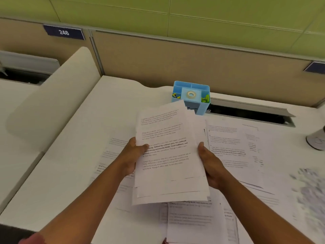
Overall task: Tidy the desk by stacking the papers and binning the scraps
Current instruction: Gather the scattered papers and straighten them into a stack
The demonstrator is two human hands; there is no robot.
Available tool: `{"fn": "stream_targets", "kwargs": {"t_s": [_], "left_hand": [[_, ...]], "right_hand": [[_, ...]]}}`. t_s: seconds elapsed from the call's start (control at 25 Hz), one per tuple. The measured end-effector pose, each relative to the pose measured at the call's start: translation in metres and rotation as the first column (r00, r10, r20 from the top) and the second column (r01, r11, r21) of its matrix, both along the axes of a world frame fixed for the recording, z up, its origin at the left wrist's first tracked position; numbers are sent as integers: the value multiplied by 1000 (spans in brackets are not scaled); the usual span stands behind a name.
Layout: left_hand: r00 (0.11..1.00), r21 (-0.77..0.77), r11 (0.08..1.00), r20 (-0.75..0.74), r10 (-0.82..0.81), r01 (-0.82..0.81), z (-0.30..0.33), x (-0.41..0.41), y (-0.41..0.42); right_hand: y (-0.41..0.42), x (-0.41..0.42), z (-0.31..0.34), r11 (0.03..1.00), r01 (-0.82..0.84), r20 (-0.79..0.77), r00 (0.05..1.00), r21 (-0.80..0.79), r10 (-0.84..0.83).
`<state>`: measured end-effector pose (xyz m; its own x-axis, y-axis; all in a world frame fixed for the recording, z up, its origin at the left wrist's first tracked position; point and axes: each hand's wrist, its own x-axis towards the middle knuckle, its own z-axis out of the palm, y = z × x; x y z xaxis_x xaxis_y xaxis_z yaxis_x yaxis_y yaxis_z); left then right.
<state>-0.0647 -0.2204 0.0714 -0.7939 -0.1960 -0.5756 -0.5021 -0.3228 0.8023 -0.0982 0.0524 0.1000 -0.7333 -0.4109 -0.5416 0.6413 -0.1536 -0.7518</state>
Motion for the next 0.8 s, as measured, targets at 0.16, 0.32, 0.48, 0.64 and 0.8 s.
{"fn": "stream_targets", "kwargs": {"t_s": [0.16, 0.32, 0.48, 0.64, 0.8], "left_hand": [[999, 101, 994, -33, -34, 37, -4, -6, 39], [995, 22, 999, -90, 38, -36, 0, -11, 70], [993, 216, 975, -120, -16, 42, 9, -17, 94], [976, 367, 907, -144, -165, 207, 14, -19, 126], [974, 329, 924, -176, -141, 193, 17, -27, 163]], "right_hand": [[30, 2, 2, 1000, -11, -48, 999, 15, 12], [66, -4, -4, 986, -124, -96, 986, 108, 135], [99, -13, -3, 977, -91, -166, 978, 193, 123], [142, -29, 6, 983, -72, -207, 972, 171, 107], [176, -47, 17, 981, -100, -244, 960, 169, 140]]}}
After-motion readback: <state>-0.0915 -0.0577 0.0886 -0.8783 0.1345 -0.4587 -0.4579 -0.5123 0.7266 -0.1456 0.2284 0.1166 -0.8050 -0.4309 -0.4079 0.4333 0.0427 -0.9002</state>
